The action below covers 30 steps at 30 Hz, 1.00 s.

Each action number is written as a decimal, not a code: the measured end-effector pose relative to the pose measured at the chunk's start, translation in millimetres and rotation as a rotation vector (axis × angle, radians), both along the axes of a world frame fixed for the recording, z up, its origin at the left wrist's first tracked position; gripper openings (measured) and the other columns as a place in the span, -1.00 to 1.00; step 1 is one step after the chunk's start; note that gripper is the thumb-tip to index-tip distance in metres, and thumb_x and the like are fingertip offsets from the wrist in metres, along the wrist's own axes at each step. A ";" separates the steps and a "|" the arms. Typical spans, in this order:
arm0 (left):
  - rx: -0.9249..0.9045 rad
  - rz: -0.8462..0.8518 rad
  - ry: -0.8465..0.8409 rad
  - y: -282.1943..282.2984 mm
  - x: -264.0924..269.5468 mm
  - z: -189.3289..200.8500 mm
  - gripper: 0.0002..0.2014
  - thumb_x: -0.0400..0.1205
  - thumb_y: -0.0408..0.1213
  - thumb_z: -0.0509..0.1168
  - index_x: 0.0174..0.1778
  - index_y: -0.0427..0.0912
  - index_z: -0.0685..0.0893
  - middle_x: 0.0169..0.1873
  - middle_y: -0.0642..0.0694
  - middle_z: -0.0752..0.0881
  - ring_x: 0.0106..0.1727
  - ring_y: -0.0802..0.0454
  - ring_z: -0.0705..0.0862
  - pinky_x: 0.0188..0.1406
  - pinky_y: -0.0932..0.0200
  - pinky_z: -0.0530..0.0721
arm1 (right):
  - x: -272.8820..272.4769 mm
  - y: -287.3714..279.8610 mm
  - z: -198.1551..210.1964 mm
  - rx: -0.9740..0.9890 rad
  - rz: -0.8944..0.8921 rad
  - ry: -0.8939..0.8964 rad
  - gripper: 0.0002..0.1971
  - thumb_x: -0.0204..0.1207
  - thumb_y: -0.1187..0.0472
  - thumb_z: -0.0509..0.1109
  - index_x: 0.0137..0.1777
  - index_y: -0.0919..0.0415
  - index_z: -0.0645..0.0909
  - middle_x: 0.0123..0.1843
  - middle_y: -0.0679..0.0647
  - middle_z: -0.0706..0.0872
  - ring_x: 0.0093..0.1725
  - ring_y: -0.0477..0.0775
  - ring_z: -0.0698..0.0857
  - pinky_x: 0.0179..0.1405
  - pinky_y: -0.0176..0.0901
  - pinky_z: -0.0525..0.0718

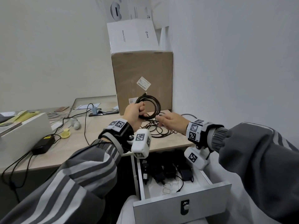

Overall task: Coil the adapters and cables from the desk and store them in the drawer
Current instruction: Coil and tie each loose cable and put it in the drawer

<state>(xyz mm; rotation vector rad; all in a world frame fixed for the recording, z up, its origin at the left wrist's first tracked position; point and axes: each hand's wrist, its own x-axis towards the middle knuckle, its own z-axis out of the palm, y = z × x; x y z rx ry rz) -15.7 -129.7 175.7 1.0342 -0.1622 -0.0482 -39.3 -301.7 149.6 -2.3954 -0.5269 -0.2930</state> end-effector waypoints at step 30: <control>0.958 -0.317 -0.087 -4.2 -23.1 -3.3 -0.73 0.66 -0.50 0.12 -0.37 -0.23 0.47 -0.67 0.06 0.21 -0.68 0.19 0.14 -0.74 0.38 0.10 | -6.1 -8.9 5.1 -0.268 0.109 0.124 -0.69 0.68 0.02 0.20 -0.24 0.16 0.49 -0.37 -0.02 0.43 -0.37 -0.08 0.41 -0.33 -0.30 0.38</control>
